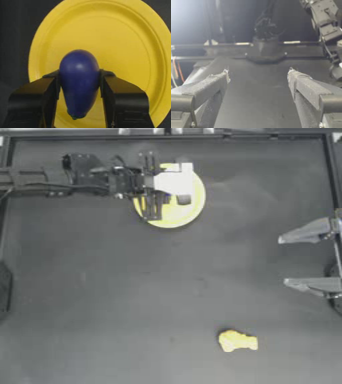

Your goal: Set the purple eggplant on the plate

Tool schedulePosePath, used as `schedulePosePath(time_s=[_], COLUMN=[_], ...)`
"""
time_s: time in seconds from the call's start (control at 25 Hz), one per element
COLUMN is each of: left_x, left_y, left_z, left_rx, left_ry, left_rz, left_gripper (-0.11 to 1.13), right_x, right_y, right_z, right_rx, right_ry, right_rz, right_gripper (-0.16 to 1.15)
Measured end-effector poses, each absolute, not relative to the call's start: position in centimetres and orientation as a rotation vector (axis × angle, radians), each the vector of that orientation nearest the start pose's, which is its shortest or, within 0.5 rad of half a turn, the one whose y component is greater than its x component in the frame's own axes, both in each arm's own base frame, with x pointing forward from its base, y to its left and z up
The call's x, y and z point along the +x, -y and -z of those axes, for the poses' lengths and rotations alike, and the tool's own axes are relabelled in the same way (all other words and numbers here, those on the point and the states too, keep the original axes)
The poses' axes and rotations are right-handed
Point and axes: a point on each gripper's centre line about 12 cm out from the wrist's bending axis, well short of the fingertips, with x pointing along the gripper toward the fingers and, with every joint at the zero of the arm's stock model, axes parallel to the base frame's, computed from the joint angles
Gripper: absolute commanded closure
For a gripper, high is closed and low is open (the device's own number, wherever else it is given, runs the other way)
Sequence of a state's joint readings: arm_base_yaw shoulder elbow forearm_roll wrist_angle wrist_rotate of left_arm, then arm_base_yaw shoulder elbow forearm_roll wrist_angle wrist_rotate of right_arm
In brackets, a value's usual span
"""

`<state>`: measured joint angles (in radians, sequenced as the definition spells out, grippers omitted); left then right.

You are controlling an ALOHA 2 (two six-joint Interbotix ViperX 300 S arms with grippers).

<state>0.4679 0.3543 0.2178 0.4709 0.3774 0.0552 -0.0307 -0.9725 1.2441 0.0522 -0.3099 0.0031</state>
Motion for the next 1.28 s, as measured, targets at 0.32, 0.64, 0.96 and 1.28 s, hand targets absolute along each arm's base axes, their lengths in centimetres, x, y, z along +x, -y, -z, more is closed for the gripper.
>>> schedulePosePath(time_s=[0.32,0.64,0.96,1.28], left_x=[42.4,42.6,42.6,43.5], left_y=[-23.6,-23.3,-23.4,-23.8], left_z=[-12.7,-12.4,-11.6,-12.9], left_rx=[0.305,0.306,0.302,0.268], left_ry=[-1.051,-1.056,-1.076,-1.045], left_rz=[-0.344,-0.336,-0.333,-0.356], left_gripper=[0.71,0.67,0.33,-0.02], right_x=[19.3,19.3,19.2,18.3], right_y=[0.7,0.8,0.8,0.8], right_z=[-26.9,-26.9,-27.0,-27.1], right_rx=[0.052,0.054,0.054,0.054], right_ry=[0.039,0.039,0.041,0.073], right_rz=[0.044,0.044,0.044,0.045], right_gripper=[-0.02,-0.02,-0.02,-0.02])
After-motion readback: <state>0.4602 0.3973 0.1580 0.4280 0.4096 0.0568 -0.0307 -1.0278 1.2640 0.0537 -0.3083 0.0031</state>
